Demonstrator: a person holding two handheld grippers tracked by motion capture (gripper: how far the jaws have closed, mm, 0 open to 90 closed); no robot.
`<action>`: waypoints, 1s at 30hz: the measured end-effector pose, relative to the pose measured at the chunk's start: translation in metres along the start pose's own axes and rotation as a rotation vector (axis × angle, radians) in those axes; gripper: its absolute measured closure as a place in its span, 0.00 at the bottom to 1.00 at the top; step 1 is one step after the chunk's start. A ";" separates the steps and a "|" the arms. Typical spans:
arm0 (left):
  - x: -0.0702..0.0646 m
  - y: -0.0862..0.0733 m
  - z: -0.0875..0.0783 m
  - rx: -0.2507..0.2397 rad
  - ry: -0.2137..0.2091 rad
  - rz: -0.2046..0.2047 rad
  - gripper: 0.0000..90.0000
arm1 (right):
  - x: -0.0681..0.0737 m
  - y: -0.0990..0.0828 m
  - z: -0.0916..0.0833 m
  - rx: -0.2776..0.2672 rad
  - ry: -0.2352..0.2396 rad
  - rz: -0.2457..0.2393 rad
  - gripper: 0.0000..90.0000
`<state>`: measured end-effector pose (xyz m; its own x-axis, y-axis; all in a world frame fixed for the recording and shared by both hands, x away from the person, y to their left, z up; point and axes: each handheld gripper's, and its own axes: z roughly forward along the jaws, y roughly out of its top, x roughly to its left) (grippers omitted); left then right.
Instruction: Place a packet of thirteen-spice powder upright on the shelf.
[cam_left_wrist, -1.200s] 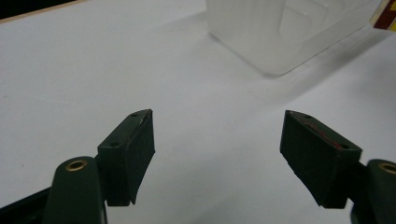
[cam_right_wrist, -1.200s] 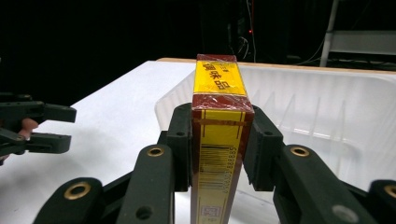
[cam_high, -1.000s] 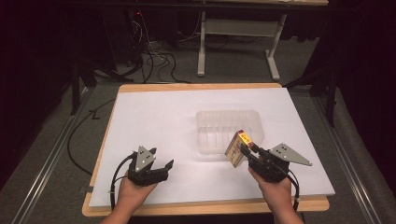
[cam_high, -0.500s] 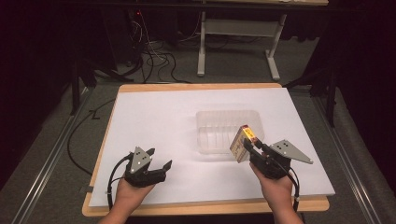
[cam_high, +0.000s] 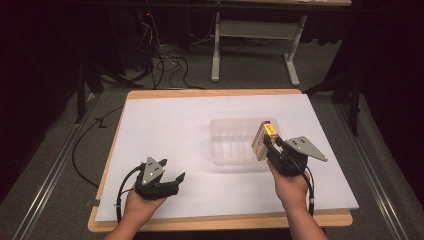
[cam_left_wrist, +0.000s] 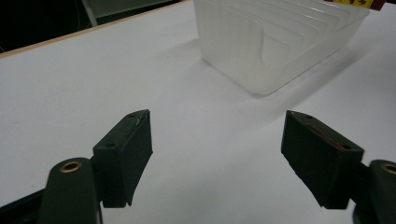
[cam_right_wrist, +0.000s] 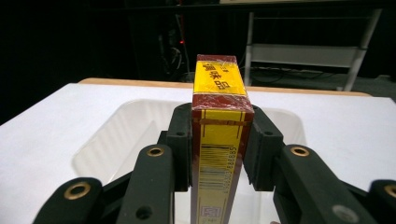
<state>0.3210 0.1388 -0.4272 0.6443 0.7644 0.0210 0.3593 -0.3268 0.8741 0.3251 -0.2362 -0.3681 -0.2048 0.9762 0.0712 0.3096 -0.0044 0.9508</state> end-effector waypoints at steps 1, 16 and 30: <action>0.000 0.000 0.000 0.000 -0.001 0.000 0.28 | -0.001 0.001 0.002 -0.003 -0.011 -0.002 0.76; -0.001 0.000 -0.001 0.003 0.006 0.013 0.29 | 0.005 0.013 0.036 -0.013 -0.103 -0.008 0.76; -0.004 0.000 -0.001 0.006 -0.004 0.038 0.29 | 0.015 0.012 0.059 -0.009 -0.167 0.000 0.76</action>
<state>0.3181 0.1362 -0.4269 0.6602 0.7493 0.0519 0.3386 -0.3587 0.8699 0.3804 -0.2092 -0.3739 -0.0478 0.9986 0.0211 0.3016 -0.0057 0.9534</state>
